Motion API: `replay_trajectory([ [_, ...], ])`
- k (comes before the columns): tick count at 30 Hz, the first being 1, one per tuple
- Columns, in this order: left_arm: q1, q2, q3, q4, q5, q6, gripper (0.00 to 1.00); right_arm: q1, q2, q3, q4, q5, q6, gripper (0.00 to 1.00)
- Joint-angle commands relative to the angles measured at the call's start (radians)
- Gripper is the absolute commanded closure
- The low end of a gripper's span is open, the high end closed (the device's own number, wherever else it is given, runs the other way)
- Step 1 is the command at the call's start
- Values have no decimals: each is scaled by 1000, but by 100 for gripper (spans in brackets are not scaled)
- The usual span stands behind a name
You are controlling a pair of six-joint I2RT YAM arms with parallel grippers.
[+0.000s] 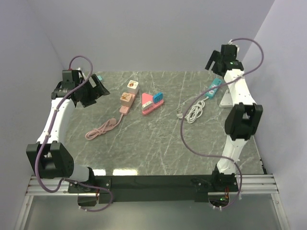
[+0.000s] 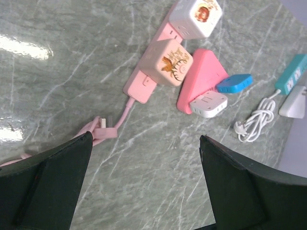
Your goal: Pull the plug off the socket
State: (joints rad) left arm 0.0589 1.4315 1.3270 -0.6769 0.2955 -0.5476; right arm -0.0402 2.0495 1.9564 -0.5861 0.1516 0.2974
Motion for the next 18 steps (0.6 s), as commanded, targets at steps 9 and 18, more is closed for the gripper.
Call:
replay_trajectory([
  [9,-21,-72,-77,60,90,-18,1,276,-221,-125,-141,-297,181,5],
  [18,-27,-154,-129,53,100,-25,1,460,-140,-125,-139,-259,503,4],
])
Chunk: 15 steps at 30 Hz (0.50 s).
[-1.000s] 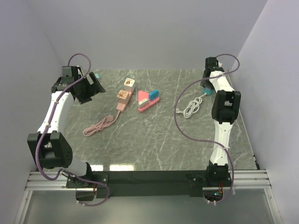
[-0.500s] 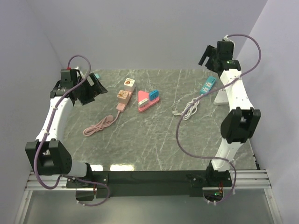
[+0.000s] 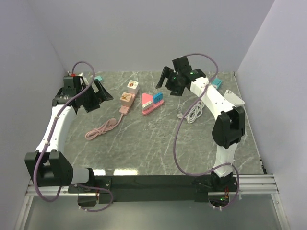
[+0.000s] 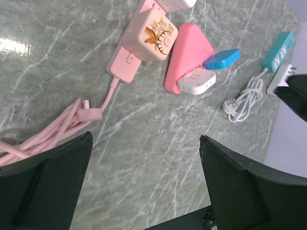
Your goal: Pull the plug off the socket
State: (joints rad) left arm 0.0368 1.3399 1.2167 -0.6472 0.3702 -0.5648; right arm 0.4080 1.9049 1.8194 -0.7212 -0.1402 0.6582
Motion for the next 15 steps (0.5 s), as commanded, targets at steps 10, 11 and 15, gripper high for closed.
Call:
replay_trajectory([
  [10,-5,-133,-85,1,3,-4,1,54,281,233,-165,74,414,8],
  [11,-5,-134,-88,-2,1,-4,1,54,290,235,-164,80,431,9],
  [15,-5,-150,-94,-11,-1,-3,1,52,295,204,-123,102,503,21],
])
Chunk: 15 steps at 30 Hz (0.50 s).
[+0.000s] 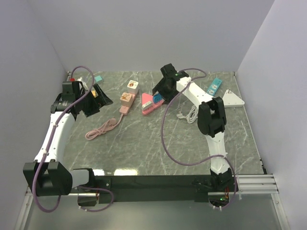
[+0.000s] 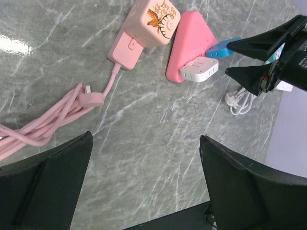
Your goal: Pull the plug off the socket
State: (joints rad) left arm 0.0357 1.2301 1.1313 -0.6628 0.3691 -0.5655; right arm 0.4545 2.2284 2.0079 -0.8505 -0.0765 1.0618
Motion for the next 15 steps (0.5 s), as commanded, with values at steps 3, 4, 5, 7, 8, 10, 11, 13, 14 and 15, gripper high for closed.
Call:
replay_trajectory([
  [3,-3,-44,-14,0,-2,-1,1,6,-15,11,40,34,109,32],
  [4,-3,-44,-13,-1,-2,1,1,6,-9,17,44,29,104,39],
  [5,-3,-44,-16,-1,1,3,1,4,-1,23,42,20,99,43],
  [7,-3,-44,-19,-3,1,4,1,1,19,29,45,3,70,51],
  [8,-5,-46,-21,-1,1,4,1,0,25,26,47,-11,60,52],
  [10,-3,-47,-25,2,7,6,1,-8,34,8,50,-45,34,54],
  [11,-3,-47,-28,3,8,6,1,-11,36,-3,59,-54,27,54],
  [13,-2,-47,-34,6,16,4,1,-17,40,-27,67,-83,1,55],
  [14,-5,-47,-38,9,19,4,1,-17,45,-29,64,-91,-6,56],
  [15,-3,-43,-39,11,27,4,1,-19,54,-31,64,-106,-22,58],
])
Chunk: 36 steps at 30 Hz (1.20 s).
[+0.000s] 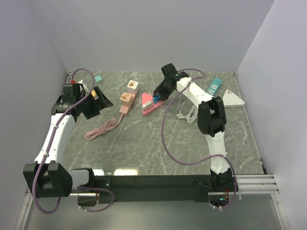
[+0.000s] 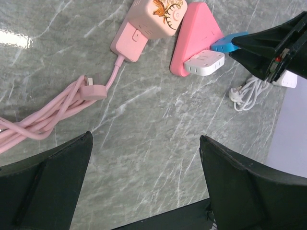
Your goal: Pull the plug off the socket
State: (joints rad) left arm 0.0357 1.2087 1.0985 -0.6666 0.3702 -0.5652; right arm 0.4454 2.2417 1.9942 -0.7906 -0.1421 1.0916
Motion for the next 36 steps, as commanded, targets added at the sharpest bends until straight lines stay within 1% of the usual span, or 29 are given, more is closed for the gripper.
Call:
replay_trajectory([
  [1,-3,-20,-8,15,29,4,1,-14,47,-14,4,-50,-59,59],
  [2,-2,-20,-9,21,30,4,0,-16,55,-8,-10,-54,-67,60],
  [4,-3,-15,-9,19,33,4,1,-22,67,3,-22,-57,-78,58],
  [5,-5,-17,-12,21,33,2,1,-25,68,5,-24,-51,-82,56],
  [6,-3,-18,-14,22,33,2,1,-25,71,11,-27,-47,-81,51],
  [9,-3,-23,-25,24,33,2,0,-40,100,53,-53,-45,-85,45],
  [11,-3,-20,-28,24,36,2,1,-54,120,78,-74,-48,-93,44],
  [12,-3,-23,-28,24,36,4,0,-57,131,90,-78,-51,-98,46],
  [14,-3,-23,-29,21,33,4,1,-65,131,83,-59,-80,-110,53],
  [17,-5,-28,-34,27,36,-1,1,-65,72,13,13,-106,-131,78],
  [18,-3,-28,-37,28,39,-1,1,-65,55,-32,33,-137,-137,90],
  [20,-5,-28,-46,35,48,-2,1,-66,27,-67,73,-169,-177,95],
  [21,-5,-28,-49,39,65,-2,1,-65,7,-84,79,-212,-200,100],
  [22,-8,-26,-54,42,78,-2,1,-65,1,-86,68,-235,-226,100],
  [24,-22,-20,-61,56,101,2,0,-62,1,-63,32,-269,-330,100],
  [25,-29,-15,-66,62,133,4,1,-62,1,-48,-29,-295,-369,100],
  [26,-31,-2,-66,67,141,7,1,-57,7,-19,-62,-301,-460,100],
  [27,-78,8,-66,67,147,10,0,-47,9,-5,-99,-303,-508,100],
  [28,-98,18,-63,68,147,11,1,-40,12,9,-172,-301,-557,100],
  [29,-118,38,-63,81,148,10,2,-33,16,29,-214,-288,-644,100],
  [30,-161,49,-65,87,147,5,4,-21,18,34,-252,-271,-683,100],
  [31,-183,60,-63,96,147,1,6,-16,15,29,-306,-252,-718,100],
  [32,-203,81,-66,107,148,-2,12,-10,3,0,-321,-235,-764,100],
  [34,-252,101,-75,148,148,-24,18,12,-30,-55,-314,-200,-788,100],
  [35,-266,120,-80,166,154,-31,26,19,-65,-119,-302,-205,-802,100],
  [36,-295,132,-84,201,153,-45,32,27,-80,-150,-288,-224,-805,100],
])
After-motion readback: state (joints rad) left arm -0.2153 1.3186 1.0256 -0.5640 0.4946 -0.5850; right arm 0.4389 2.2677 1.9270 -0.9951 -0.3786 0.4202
